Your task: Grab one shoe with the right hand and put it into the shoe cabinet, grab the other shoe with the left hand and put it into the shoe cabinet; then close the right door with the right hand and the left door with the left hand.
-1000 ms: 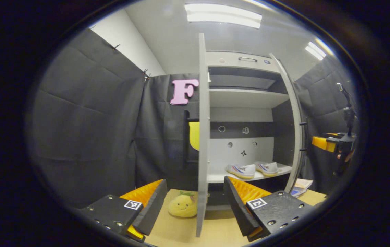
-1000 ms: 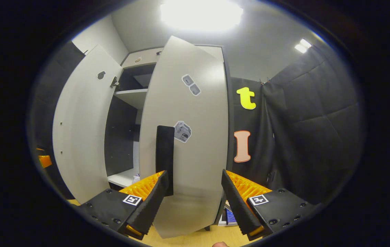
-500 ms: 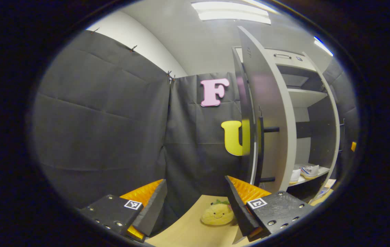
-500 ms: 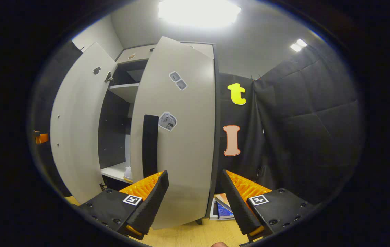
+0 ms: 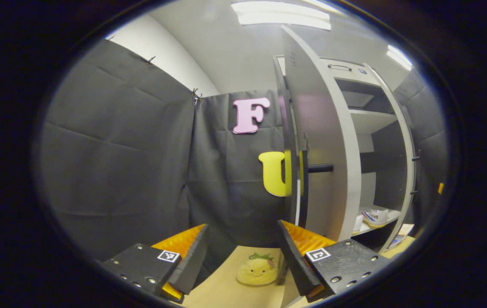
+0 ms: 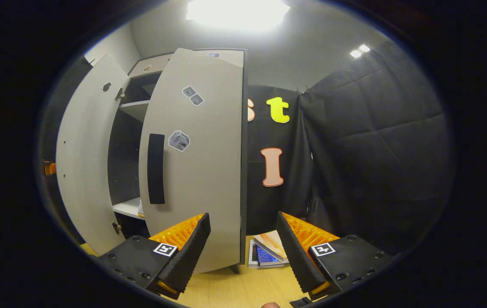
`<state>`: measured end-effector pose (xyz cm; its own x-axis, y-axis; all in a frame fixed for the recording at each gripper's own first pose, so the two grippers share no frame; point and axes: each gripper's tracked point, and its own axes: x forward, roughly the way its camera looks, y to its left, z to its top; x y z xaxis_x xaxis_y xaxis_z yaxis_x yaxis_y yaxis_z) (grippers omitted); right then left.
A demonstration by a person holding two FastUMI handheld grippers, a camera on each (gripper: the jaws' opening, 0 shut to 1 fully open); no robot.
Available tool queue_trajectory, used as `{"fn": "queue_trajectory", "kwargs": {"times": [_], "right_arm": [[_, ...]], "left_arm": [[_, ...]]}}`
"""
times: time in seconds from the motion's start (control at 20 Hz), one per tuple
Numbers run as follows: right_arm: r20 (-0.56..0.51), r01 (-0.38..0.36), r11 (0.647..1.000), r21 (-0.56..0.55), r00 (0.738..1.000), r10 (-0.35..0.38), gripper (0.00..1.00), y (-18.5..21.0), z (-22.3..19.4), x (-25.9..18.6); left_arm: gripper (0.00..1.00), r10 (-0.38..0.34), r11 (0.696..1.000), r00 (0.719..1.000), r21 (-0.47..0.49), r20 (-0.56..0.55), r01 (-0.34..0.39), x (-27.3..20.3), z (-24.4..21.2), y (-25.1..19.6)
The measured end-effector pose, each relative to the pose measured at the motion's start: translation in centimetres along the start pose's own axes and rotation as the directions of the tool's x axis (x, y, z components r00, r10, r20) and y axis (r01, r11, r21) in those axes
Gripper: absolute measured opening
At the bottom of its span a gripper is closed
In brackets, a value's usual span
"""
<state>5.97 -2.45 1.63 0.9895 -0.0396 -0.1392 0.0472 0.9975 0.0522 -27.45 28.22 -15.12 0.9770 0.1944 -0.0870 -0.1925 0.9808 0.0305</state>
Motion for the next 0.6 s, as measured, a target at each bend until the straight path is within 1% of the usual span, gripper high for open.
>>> {"fn": "queue_trajectory", "kwargs": {"times": [0.1,0.25,0.4,0.6], "right_arm": [[-0.006,-0.017,1.0,0.013,1.0,0.017,0.98,0.2,-0.2,0.3],[-0.007,-0.036,0.999,-0.002,0.999,0.036,0.96,0.1,-0.3,0.8],[-0.01,-0.054,0.999,0.006,0.999,0.054,0.98,-0.1,-0.4,1.4],[-0.022,-0.061,0.998,-0.001,0.998,0.06,0.98,-0.9,-0.9,1.4]], "left_arm": [[0.91,-0.003,1.0,1.0,0.007,0.0,0.003,-0.1,0.2,-0.6],[0.9,-0.028,1.0,1.0,0.005,-0.001,0.028,-0.4,0.5,-2.7],[0.89,-0.072,0.997,0.997,-0.019,0.005,0.072,-0.6,0.6,-5.4],[0.9,-0.096,0.994,0.994,-0.054,0.052,0.099,-0.6,1.6,-8.2]]}}
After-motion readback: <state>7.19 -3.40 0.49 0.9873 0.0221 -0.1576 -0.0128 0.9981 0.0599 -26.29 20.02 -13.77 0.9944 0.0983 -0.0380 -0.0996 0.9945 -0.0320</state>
